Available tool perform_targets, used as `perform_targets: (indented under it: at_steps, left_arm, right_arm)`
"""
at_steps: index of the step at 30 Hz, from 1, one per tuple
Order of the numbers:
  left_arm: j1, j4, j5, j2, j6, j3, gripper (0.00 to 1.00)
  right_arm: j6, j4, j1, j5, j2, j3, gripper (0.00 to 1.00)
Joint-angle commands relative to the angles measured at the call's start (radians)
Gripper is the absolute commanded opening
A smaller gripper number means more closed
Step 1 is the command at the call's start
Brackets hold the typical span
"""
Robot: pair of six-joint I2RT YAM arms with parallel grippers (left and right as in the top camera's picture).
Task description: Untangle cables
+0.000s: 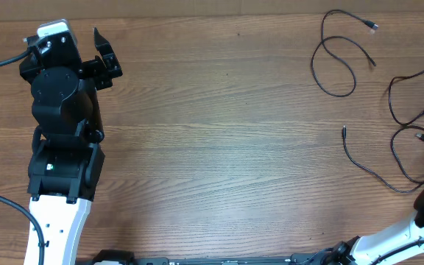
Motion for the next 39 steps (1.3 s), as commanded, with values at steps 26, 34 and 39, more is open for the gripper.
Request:
perform_targets:
  at_steps: [26, 34, 39]
  left_arm:
    - [0.005, -0.011, 0.072, -0.419, -0.006, -0.002, 1.00]
    - [0.005, -0.167, 0.098, -0.494, -0.011, -0.002, 1.00]
    - [0.005, -0.423, 0.098, -0.494, -0.011, -0.002, 0.99]
  right_arm:
    - [-0.004, -0.314, 0.543, -0.123, -0.645, 0.256, 0.82]
    - [0.005, -0.421, 0.605, -0.161, -0.837, 0.256, 1.00]
    - [0.005, -0.451, 0.605, -0.198, -0.908, 0.256, 1.00]
